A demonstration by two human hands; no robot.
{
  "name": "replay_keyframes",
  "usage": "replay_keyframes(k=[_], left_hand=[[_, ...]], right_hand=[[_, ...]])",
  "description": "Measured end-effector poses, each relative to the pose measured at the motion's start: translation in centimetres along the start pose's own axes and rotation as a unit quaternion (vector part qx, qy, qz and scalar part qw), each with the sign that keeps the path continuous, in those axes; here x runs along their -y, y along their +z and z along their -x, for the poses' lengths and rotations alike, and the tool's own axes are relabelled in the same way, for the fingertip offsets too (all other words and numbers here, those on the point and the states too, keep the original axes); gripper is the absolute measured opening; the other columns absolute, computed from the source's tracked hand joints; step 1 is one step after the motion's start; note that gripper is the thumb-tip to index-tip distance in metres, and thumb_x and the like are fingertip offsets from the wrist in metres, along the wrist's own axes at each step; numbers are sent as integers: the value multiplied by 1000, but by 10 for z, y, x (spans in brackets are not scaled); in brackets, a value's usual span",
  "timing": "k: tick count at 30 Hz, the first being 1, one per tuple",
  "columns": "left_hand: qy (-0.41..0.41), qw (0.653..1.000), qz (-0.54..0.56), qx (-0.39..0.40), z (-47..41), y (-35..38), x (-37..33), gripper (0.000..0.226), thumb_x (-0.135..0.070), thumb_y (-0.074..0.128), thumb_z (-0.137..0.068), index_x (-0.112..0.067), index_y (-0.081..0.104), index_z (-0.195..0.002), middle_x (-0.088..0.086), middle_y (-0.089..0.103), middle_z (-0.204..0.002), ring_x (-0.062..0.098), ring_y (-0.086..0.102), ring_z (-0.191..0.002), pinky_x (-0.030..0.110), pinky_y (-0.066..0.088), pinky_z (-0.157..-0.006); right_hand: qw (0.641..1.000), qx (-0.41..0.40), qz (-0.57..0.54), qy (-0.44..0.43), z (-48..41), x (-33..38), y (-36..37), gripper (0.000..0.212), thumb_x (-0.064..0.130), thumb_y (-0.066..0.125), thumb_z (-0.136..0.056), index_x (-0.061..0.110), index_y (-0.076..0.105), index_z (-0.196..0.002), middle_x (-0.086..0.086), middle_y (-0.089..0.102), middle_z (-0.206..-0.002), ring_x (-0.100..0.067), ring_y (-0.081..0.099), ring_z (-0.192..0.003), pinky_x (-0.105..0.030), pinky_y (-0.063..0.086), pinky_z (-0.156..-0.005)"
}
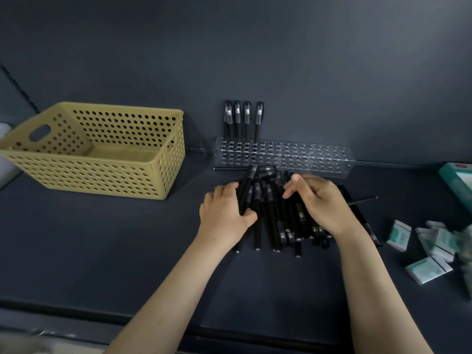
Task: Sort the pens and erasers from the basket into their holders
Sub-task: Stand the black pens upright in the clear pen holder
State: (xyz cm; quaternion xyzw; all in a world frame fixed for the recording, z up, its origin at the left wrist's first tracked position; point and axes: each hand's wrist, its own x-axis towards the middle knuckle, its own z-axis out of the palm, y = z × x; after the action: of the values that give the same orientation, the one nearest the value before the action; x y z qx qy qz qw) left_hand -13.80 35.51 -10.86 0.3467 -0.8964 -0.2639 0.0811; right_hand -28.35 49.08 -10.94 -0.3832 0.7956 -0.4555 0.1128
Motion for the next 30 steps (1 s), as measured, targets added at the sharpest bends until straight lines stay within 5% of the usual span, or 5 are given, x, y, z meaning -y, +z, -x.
replay_keyframes(k=[8,11,16,25,30], left_hand=[[-11,994,-111,-11,-2,4,0,63,-48,50,-94,-7,37,-141,11,36,-138,28,34,-126,32,32,-103],[-21,992,-126,-12,-4,2,0,59,-49,47,-95,-5,42,-135,13,39,-137,29,38,-123,33,35,-101],[-32,994,-106,-11,-8,0,3,56,-46,49,-95,-4,45,-132,13,43,-133,30,41,-122,33,37,-98],[-19,995,-95,-20,-6,-1,3,52,-42,53,-95,-4,44,-129,12,54,-127,28,50,-118,33,43,-92],[-16,993,-119,-2,-10,-3,2,40,-41,50,-97,-4,51,-112,12,58,-118,29,54,-108,31,39,-75]], right_hand=[[998,-40,-35,18,0,-2,-3,49,51,34,-99,26,70,-76,-25,66,-80,-35,62,-76,-31,46,-78],[998,-56,-27,18,2,6,-3,48,46,34,-101,22,70,-79,-12,36,-50,-15,34,-42,-26,33,-48],[997,-75,-16,20,1,9,-2,48,48,35,-98,22,71,-79,-28,45,-60,-27,42,-52,-23,34,-53],[997,-76,-7,25,1,9,2,40,37,41,-101,16,71,-85,9,32,-34,-7,34,-36,-15,31,-46],[997,-79,3,13,0,8,2,33,36,46,-99,18,73,-90,19,65,-71,11,60,-72,-1,40,-68]])
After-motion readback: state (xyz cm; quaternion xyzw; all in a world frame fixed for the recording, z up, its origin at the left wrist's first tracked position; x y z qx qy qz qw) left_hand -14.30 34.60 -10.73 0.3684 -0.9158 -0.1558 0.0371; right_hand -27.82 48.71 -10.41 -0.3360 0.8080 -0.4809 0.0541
